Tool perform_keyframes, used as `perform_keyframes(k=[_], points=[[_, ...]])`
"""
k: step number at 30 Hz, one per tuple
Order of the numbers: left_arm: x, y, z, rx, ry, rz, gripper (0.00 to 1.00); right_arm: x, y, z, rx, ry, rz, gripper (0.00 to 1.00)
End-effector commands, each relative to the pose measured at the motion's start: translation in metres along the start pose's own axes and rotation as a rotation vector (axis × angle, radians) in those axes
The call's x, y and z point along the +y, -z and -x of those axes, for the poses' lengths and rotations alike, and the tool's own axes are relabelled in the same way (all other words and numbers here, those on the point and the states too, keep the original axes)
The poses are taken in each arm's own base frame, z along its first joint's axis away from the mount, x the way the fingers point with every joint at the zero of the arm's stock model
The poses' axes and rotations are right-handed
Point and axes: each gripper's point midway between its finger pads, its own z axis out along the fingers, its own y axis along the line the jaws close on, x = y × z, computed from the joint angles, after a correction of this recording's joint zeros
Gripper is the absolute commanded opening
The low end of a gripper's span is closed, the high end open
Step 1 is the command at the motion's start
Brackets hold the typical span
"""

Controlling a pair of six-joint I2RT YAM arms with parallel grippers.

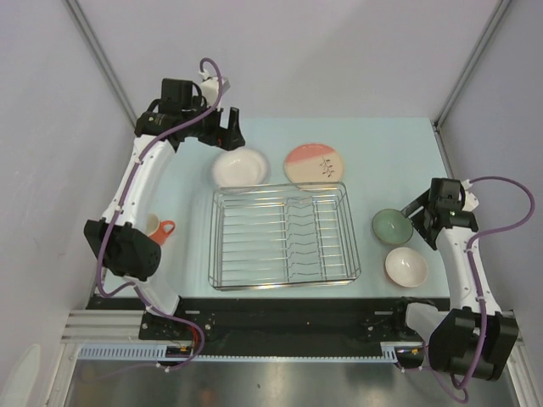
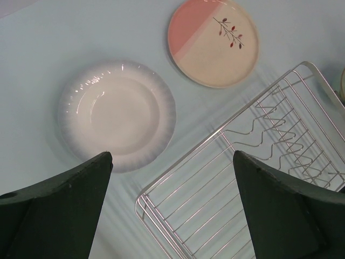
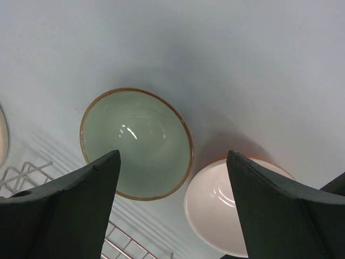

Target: Load the mixed dishes into the dish rack

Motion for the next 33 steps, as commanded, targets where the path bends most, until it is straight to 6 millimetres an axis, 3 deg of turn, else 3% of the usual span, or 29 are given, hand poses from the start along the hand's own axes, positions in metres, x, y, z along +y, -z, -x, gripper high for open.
perform_keyframes(k=[1,7,19,25,28,33], points=[[-0.001,0.019,0.015,-0.075,-0.050,0.019,1.00,-0.001,-0.015,-0.006,0.013,-0.012,-0.006,0.84],[0.002,0.021,0.013,-0.079,-0.055,0.026,1.00,-0.007,-0.031,-0.022,0.055,-0.015,-0.031,0.76],[0.003,0.027,0.012,-0.099,-0.058,0.018,1.00,-0.011,-0.068,-0.030,0.065,0.007,-0.083,0.69],[0.003,0.030,0.010,-0.102,-0.065,0.023,1.00,-0.008,-0.080,-0.033,0.070,0.048,-0.105,0.59],[0.006,0.030,0.008,-0.098,-0.065,0.028,1.00,-0.010,-0.084,-0.040,0.086,0.065,-0.113,0.47],[0.007,0.026,0.003,-0.100,-0.059,0.028,1.00,0.000,-0.073,-0.034,0.070,0.093,-0.092,0.04]])
